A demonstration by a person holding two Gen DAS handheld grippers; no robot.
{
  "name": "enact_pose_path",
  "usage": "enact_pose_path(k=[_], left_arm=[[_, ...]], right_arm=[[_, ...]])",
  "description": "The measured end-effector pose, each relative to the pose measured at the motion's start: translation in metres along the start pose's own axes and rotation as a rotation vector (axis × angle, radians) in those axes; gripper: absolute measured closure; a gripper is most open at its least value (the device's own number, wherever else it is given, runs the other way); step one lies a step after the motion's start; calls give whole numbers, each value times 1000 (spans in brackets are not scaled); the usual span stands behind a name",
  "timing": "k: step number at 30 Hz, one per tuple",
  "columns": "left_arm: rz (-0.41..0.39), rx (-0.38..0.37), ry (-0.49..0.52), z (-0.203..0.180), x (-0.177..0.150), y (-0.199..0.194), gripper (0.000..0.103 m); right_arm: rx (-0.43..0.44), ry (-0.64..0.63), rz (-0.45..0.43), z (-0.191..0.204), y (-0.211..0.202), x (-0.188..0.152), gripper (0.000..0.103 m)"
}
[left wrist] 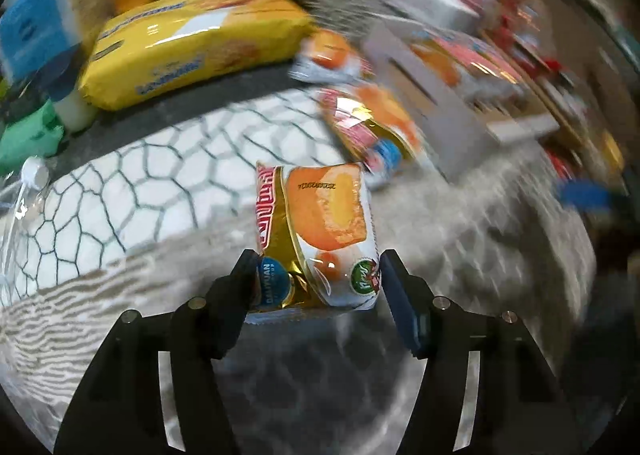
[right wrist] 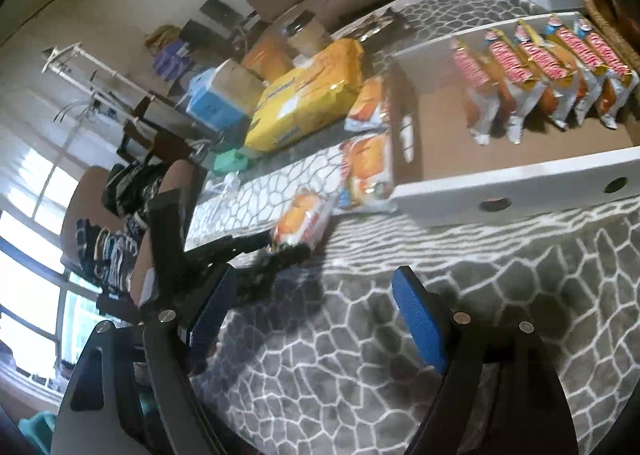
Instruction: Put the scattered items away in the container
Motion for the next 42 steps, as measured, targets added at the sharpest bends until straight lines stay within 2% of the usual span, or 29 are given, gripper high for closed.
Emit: enact_pose_path(k=[2,4,8,10,11,15,18,21,24,26,28,31,33,35,37,39,40,42], left_arm=[[0,-36,80,-5,-17,-12,44],[19,-37,143,-5,-35,-19,44],[56,-35,124,11,-57,-28,39],[56,-53,76,18,-62,-36,26],[54,-63,54,23,-62,-41,24],[-2,-72,-71,34,-68,-61,22],[-40,-64,-234,45,-68,-65,21],[-62,-16,-393,57,-68,-54,21],[-40,30,-522,71,-80,-36,21],[-2,96,-526,73,-87,-22,20],[-31,112,-512,72,-89,-23,20],[-40,162,-470,73,-89,-26,20],[-39,150,-480,75,-92,-26,19],[-42,121,-519,79,-97,-32,19],[-31,72,-554,82,-100,-38,19],[-52,-39,-611,81,-104,-50,19],[-62,-71,-626,79,-104,-55,18],[-75,-90,-618,71,-103,-61,16]], right_arm=[[4,-11,15,6,7,-4,21],[-4,-35,40,14,19,-9,21],[-33,-94,106,27,54,-21,21],[-48,-129,158,32,81,-27,21],[-56,-152,176,33,93,-29,21],[-93,-222,212,29,126,-35,21],[-124,-207,229,13,138,-41,21],[-150,-261,227,6,142,-51,19],[-155,-269,241,6,141,-54,19],[-188,-307,225,9,136,-49,20],[-213,-359,198,18,131,-42,20],[-242,-452,220,30,137,-39,20],[-345,-547,293,29,152,-48,22],[-349,-597,289,34,149,-49,22],[-312,-565,299,33,142,-47,25],[-234,-478,264,31,132,-38,26],[-192,-426,253,29,128,-33,25],[-135,-346,229,28,124,-25,26]])
Point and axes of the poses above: each gripper's, at about its wrist camera, not at the fingertips, and y roughly the way its jaws point, z to its left, x to its top, the point moved 4 cm from there along y, roughly the way its jaws point, and after that the axes turned 14 degrees about x, right-handed, at the moved point
